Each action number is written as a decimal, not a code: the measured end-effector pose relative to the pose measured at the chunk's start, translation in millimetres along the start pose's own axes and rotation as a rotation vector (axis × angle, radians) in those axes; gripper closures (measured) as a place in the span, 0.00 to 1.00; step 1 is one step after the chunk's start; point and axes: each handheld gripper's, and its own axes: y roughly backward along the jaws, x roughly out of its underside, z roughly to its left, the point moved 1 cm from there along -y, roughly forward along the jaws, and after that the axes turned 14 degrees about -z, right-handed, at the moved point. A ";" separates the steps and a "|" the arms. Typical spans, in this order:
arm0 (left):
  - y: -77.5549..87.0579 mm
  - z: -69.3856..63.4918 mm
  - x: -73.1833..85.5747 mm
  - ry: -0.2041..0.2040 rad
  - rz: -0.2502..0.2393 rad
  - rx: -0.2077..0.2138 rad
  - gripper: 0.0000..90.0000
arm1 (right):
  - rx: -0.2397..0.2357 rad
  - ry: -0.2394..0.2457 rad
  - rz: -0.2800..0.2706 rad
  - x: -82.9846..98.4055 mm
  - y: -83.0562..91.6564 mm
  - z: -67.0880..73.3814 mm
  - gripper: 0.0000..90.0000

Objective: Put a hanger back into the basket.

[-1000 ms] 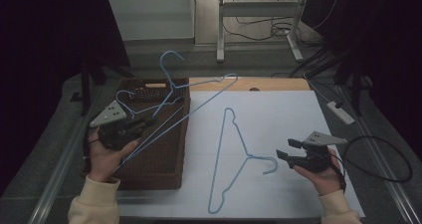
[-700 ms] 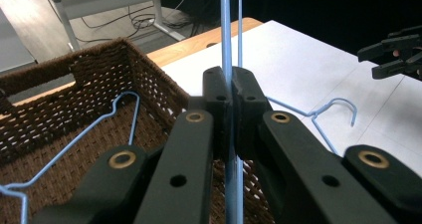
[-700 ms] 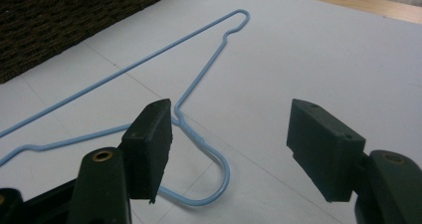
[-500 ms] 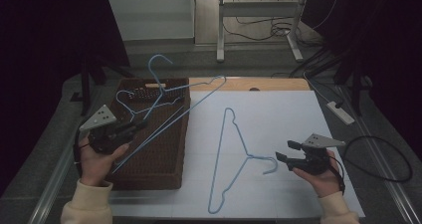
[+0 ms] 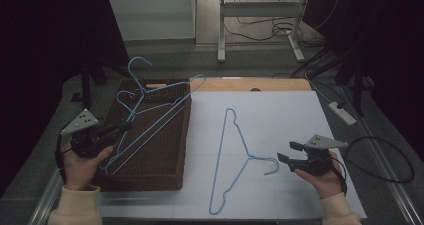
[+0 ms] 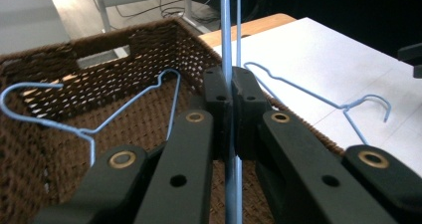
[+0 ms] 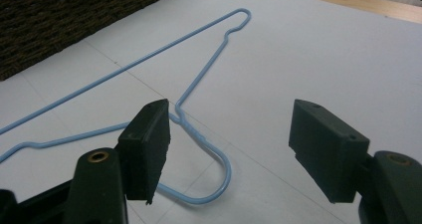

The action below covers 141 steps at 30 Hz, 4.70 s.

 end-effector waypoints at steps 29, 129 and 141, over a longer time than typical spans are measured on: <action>-4.6 30.9 24.0 0.027 0.093 -0.098 0.97 | 0.000 0.007 0.022 2.3 -2.3 0.0 0.36; -27.9 -33.4 36.6 -0.006 0.109 0.103 0.40 | 0.005 0.003 0.043 5.1 -2.5 -3.8 0.36; -32.6 -52.1 47.0 -0.025 0.125 0.126 0.39 | 0.008 0.017 0.053 5.9 -2.7 -3.0 0.36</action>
